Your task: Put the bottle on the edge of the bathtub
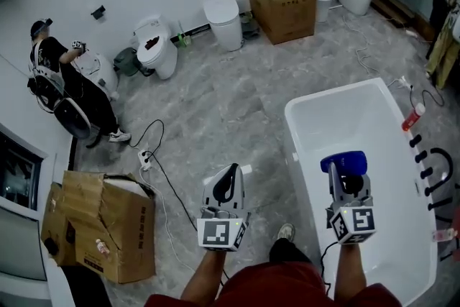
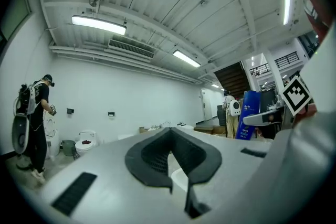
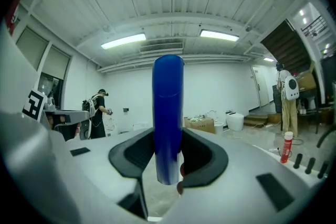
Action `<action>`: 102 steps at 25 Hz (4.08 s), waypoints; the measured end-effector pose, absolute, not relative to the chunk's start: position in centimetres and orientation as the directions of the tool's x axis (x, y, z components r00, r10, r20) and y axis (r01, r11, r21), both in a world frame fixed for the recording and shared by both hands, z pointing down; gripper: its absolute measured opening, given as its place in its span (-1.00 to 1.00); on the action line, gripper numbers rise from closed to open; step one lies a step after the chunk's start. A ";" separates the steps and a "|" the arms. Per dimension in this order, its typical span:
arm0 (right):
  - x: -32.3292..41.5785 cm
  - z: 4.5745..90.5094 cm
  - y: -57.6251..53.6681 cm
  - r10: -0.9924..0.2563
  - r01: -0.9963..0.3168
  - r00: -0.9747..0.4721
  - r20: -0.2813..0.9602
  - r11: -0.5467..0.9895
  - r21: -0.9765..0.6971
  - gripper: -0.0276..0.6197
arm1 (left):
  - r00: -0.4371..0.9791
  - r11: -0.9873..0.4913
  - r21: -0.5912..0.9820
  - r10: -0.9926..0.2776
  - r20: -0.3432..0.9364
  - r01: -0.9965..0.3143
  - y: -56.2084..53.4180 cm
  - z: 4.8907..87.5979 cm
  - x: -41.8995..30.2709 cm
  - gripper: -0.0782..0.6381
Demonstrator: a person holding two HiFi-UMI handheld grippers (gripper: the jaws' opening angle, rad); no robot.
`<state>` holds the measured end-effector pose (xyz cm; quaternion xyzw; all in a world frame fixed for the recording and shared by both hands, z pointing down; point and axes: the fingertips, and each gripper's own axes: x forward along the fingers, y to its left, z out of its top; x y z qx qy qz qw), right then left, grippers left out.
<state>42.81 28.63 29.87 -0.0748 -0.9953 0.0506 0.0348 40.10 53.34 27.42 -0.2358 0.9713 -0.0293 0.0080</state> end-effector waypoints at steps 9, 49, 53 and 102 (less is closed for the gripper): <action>36.2 30.3 24.4 0.124 0.120 -0.990 0.068 0.991 -0.067 -0.45 | -0.873 0.870 -0.087 -0.488 -0.005 -0.486 48.1 27.1 32.8 -0.76; -1.0 30.2 30.5 -0.223 -0.222 -0.969 0.108 0.975 0.022 -0.45 | -0.727 0.730 -0.043 -0.683 -0.066 -0.682 54.5 28.4 -13.1 -0.76; -4.0 30.7 26.3 -0.284 -0.284 -0.954 0.099 0.959 0.014 -0.45 | -0.671 0.675 -0.049 -0.738 -0.075 -0.737 49.3 28.6 -17.0 -0.76; 0.6 42.0 -15.0 -0.878 -0.900 -0.426 0.217 0.437 0.003 -0.45 | 0.270 -0.271 -0.030 -0.962 0.038 -0.962 -14.3 38.7 -18.4 -0.76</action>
